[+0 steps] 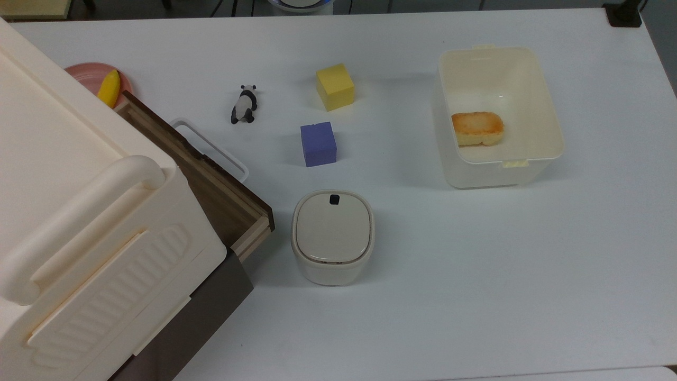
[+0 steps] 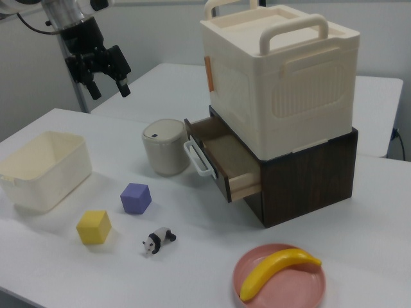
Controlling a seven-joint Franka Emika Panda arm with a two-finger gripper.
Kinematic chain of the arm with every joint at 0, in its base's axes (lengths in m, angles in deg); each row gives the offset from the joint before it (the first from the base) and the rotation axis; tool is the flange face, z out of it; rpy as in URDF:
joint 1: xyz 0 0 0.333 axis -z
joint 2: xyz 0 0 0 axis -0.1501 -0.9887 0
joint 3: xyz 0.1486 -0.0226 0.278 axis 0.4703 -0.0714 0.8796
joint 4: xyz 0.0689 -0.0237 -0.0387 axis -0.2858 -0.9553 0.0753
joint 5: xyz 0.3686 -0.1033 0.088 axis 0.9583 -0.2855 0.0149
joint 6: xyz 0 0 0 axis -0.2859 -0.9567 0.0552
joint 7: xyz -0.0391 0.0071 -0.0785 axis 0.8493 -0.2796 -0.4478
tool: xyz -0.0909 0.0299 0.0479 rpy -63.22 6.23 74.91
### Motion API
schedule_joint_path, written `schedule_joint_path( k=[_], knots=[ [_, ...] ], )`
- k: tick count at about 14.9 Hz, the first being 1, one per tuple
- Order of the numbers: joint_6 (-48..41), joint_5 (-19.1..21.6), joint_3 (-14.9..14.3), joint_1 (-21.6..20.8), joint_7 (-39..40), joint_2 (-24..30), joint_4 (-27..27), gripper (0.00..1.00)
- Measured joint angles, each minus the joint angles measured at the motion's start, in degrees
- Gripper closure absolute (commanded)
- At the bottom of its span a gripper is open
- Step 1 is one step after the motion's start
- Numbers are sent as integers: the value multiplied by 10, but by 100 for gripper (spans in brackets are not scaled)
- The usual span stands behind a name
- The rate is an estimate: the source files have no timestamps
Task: Slide open the drawer
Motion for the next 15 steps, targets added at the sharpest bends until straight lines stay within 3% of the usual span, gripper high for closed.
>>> schedule_joint_path(
  k=[4,15],
  knots=[
    [0,0,0,3,-36,-1,-3,0],
    [49,0,0,17,-39,-9,-26,0]
  ],
)
